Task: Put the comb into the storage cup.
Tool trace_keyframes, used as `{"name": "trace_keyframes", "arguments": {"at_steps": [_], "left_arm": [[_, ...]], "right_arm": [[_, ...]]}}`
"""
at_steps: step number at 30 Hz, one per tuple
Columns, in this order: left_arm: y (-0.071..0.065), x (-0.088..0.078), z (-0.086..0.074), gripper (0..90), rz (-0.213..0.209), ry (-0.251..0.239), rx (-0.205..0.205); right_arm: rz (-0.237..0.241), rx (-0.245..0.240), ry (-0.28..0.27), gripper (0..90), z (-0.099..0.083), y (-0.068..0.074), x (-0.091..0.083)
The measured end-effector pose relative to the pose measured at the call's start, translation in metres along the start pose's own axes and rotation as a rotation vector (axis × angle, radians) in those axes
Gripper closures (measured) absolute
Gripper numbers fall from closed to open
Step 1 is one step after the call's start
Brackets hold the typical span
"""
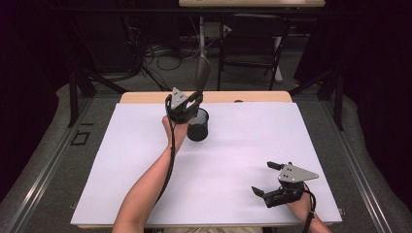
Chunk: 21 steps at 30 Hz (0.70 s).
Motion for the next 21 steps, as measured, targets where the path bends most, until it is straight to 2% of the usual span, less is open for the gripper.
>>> {"name": "trace_keyframes", "arguments": {"at_steps": [21], "left_arm": [[0.0036,0.0055,-0.0102,72.6,-0.002,0.039,0.002]], "right_arm": [[-0.003,-0.002,0.000,0.0,-0.0001,-0.0003,-0.0002]]}}
Point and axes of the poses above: each handheld gripper's, and its own axes: x roughly forward along the jaws, z roughly out of its top, y roughly to its left, the point moved 7 cm from there along x, roughly forward along the jaws, and after that the axes turned 5 degrees about z, right-handed, at the moved point
